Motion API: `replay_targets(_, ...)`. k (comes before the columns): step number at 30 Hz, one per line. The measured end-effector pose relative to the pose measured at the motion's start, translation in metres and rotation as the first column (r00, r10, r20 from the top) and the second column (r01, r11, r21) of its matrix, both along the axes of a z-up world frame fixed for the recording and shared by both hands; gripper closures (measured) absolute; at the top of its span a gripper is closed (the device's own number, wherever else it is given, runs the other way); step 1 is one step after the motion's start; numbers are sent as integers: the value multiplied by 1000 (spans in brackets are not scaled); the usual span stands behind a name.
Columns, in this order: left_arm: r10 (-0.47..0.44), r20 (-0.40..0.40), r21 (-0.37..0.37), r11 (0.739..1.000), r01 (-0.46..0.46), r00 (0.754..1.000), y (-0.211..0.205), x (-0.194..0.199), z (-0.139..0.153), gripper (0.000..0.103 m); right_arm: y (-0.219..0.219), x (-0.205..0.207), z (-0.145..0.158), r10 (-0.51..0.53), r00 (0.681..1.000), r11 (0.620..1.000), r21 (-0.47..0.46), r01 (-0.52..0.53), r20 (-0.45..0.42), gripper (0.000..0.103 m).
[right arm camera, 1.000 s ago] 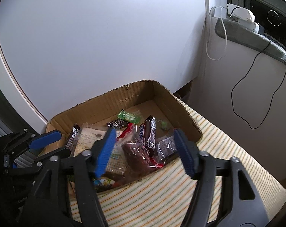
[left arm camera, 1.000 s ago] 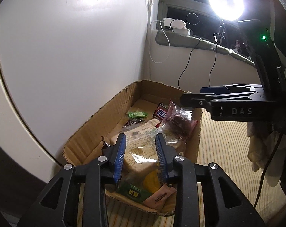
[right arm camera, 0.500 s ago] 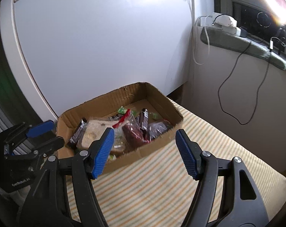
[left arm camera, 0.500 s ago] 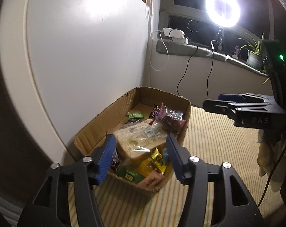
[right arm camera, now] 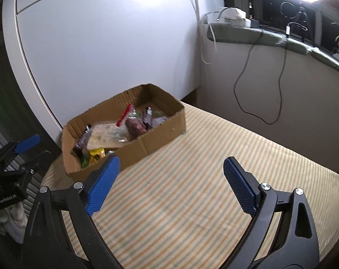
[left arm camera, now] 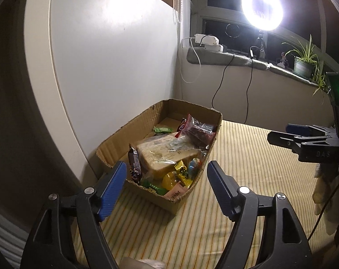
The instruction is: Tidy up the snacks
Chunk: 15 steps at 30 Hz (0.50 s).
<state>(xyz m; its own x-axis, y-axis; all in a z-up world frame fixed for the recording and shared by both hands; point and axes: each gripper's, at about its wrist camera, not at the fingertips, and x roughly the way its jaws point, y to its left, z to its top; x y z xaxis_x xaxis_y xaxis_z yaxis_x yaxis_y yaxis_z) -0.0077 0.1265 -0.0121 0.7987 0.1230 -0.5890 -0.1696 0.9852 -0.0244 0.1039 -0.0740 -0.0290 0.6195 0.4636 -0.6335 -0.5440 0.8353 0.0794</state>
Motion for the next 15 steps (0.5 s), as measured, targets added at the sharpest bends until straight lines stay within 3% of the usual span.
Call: replay_targets(15, -1, -8, -5, 1000, 0, 1000, -5, -1, -2, 28, -10, -11, -4, -10, 1000, 1000, -9, 10, 4, 7)
